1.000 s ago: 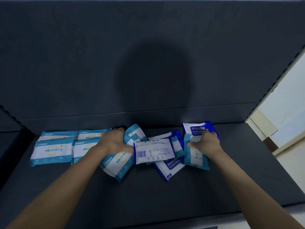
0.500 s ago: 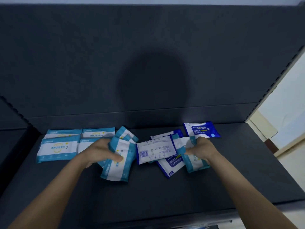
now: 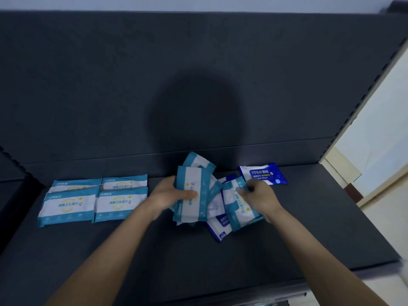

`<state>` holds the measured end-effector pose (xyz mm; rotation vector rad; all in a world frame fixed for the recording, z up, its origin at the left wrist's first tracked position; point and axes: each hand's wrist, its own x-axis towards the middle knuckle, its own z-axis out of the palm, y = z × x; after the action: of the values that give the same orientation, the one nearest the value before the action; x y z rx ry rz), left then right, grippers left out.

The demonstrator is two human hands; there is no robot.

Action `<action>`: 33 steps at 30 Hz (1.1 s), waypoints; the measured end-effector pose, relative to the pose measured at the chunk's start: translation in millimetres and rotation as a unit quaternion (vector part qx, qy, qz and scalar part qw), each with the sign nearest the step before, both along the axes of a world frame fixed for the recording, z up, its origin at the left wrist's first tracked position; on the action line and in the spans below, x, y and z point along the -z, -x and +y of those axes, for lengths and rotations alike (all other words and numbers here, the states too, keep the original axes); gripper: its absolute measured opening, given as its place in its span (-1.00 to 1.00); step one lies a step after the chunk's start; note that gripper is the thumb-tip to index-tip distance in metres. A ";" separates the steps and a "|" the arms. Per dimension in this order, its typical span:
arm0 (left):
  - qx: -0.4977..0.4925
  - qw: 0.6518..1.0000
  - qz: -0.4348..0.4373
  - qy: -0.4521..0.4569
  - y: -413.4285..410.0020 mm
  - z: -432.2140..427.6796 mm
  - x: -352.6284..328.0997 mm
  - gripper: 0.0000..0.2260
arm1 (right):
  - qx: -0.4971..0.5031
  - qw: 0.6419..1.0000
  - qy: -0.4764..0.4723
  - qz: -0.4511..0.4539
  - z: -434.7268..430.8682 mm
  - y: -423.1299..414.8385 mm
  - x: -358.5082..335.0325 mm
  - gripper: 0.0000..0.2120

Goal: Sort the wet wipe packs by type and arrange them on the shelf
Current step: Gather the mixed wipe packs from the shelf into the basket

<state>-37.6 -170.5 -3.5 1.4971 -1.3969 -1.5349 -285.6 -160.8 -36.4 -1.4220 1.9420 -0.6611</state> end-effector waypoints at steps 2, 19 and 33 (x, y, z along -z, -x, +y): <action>0.008 1.000 -0.006 0.000 4.1 -3.0 0.6 -0.75 | 0.018 0.997 0.026 0.066 -6.8 16.4 -2.1 -0.77; -0.028 0.999 -0.026 0.019 11.2 4.4 11.4 -0.86 | 0.315 0.890 0.004 -0.330 -33.8 56.2 2.9 -0.81; -0.060 0.993 0.041 -0.089 10.3 23.0 9.0 -0.46 | 0.188 0.919 -0.029 -0.346 18.5 -5.1 -2.2 -0.88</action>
<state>-47.8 -147.5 -12.6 1.5722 -1.1279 -1.6612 -280.5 -142.3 -34.2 -0.6284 1.6262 -1.0948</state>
